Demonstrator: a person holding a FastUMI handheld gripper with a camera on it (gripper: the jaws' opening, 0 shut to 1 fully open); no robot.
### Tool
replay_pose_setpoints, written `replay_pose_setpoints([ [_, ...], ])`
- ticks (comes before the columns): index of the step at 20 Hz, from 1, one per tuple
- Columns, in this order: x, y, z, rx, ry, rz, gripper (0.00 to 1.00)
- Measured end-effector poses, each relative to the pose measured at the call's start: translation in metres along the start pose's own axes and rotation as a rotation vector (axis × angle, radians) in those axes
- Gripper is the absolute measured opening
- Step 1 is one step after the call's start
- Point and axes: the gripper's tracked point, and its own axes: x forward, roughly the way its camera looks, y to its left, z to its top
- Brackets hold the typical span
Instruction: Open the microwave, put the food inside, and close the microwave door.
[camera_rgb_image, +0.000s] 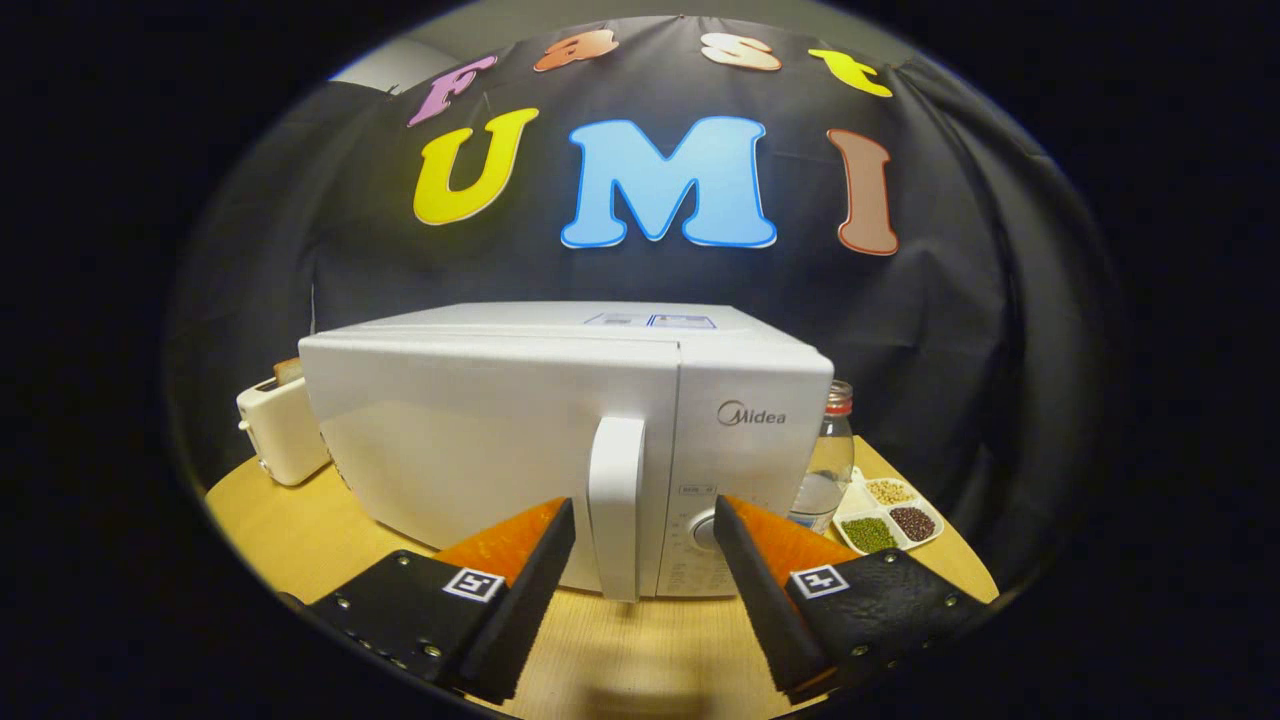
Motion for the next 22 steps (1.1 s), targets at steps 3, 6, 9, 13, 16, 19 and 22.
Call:
replay_pose_setpoints([
  [3,0.01,0.005,-0.009,0.004,0.033,0.014,0.76],
  [6,0.014,0.004,-0.008,0.025,0.033,0.006,0.54],
  [9,0.016,0.009,-0.009,0.063,0.047,0.018,0.54],
  [13,0.017,0.011,-0.012,0.087,0.075,0.001,0.4],
  [16,0.013,0.01,-0.01,0.058,0.085,-0.001,0.11],
  [19,0.011,0.019,-0.009,0.067,0.09,0.033,0.11],
  [22,0.009,0.017,-0.01,0.055,0.096,0.021,0.12],
])
